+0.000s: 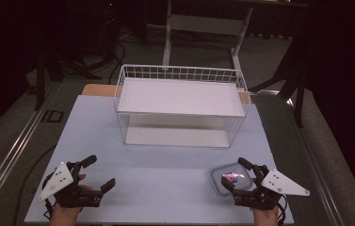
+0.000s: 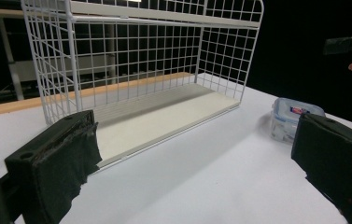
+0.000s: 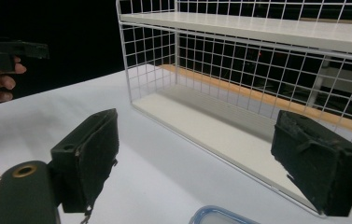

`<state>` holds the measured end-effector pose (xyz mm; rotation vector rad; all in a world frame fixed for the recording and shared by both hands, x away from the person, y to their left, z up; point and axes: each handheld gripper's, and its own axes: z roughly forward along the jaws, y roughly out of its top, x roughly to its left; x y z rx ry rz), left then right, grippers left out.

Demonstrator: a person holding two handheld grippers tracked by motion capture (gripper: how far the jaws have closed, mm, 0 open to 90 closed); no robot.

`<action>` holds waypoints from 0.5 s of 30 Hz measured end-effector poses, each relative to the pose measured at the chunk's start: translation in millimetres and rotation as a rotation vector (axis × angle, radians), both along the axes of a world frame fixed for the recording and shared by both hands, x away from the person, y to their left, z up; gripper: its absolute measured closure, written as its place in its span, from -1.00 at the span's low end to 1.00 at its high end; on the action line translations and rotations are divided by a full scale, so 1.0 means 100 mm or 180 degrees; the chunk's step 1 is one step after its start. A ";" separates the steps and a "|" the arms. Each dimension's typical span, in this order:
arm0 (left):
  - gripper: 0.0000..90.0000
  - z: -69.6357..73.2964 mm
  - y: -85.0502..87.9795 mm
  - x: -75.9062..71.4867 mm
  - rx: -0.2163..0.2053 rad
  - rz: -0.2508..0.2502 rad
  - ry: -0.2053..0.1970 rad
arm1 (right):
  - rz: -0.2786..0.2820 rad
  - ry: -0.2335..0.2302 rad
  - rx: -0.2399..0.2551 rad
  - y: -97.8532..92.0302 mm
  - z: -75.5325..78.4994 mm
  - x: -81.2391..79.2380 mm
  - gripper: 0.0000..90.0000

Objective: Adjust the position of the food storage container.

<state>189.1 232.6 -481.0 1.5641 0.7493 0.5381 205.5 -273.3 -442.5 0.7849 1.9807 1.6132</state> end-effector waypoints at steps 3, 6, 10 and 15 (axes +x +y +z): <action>-0.96 -0.01 -0.03 0.01 0.0021 -0.0009 0.0018 | 0.0018 -0.0012 0.0030 0.01 0.03 -0.01 -0.69; -0.96 -0.02 -0.06 0.01 0.0038 -0.0043 0.0023 | 0.0062 0.0016 0.0071 0.02 0.08 0.00 -0.72; -0.96 -0.02 -0.08 0.00 0.0065 -0.0077 0.0017 | 0.0097 -0.0039 -0.0050 0.05 0.17 -0.02 -0.73; -0.96 -0.04 -0.11 0.01 0.0066 -0.0105 0.0060 | -0.0038 0.0092 -0.0129 0.03 0.24 0.04 -0.72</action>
